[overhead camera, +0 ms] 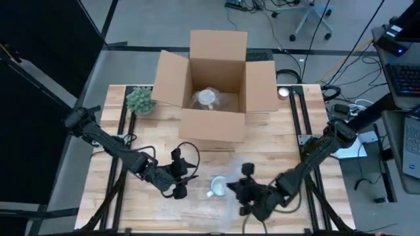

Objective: Wrap mug
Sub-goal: Wrap the red mug with bubble wrap

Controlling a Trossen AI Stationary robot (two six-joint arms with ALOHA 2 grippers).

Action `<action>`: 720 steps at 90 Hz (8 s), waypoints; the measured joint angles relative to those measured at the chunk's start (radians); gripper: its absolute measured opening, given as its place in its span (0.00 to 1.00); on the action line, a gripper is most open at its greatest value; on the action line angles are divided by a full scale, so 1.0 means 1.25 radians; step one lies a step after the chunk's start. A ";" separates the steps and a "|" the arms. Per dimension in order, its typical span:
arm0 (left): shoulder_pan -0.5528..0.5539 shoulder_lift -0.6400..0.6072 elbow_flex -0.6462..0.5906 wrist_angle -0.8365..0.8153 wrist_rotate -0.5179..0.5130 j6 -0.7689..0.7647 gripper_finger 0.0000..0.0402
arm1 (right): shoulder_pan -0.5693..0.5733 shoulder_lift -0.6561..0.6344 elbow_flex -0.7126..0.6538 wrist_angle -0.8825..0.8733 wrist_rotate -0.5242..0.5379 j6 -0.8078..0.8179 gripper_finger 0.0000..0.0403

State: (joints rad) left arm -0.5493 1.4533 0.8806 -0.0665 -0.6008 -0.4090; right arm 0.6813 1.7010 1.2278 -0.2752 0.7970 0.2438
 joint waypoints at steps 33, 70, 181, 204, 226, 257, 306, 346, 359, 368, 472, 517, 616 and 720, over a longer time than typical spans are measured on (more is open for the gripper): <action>0.002 0.040 0.002 0.171 -0.042 0.056 0.40 | -0.131 0.102 0.000 0.172 -0.246 -0.080 0.00; -0.044 0.022 0.060 0.159 -0.031 0.063 0.40 | -0.180 0.116 0.001 0.326 -0.283 -0.171 0.00; -0.050 -0.012 0.059 -0.044 0.122 -0.003 0.40 | -0.291 0.046 0.002 0.401 -0.407 -0.075 0.58; -0.050 -0.012 0.059 -0.045 0.122 -0.003 0.40 | -0.290 0.011 0.064 0.210 -0.409 -0.127 0.61; -0.047 -0.012 0.059 -0.044 0.122 0.000 0.40 | -0.235 -0.010 0.202 -0.236 -0.413 0.115 0.58; -0.039 -0.012 0.059 -0.044 0.122 -0.006 0.40 | -0.200 0.044 0.197 -0.386 -0.349 0.342 0.56; -0.036 -0.011 0.059 -0.030 0.118 -0.025 0.40 | -0.221 0.218 0.199 -0.360 -0.428 0.385 0.56; -0.074 -0.010 0.002 -0.068 0.124 -0.122 0.40 | -0.220 0.210 0.197 -0.344 -0.406 0.382 0.56; -0.088 -0.005 -0.067 -0.035 0.066 -0.186 0.40 | -0.220 0.210 0.196 -0.334 -0.403 0.389 0.56; -0.068 0.020 -0.111 0.093 0.043 -0.184 0.40 | -0.220 0.210 0.196 -0.312 -0.385 0.382 0.56; 0.052 0.301 0.026 0.412 0.172 -0.023 0.40 | -0.178 0.040 0.252 -0.464 -0.504 0.334 0.56; 0.052 0.302 0.025 0.415 0.174 -0.025 0.40 | 0.022 0.129 0.252 -0.370 -0.244 0.159 0.56; 0.045 0.302 0.024 0.434 0.167 -0.022 0.40 | 0.016 0.147 0.252 -0.307 -0.202 0.081 0.62; 0.043 0.303 0.023 0.456 0.171 -0.024 0.40 | 0.019 0.188 0.252 -0.283 -0.267 0.039 0.60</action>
State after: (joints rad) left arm -0.4956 1.8320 0.9097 0.5037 -0.3870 -0.4385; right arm 0.7048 1.9362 1.5425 -0.6292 0.4630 0.2929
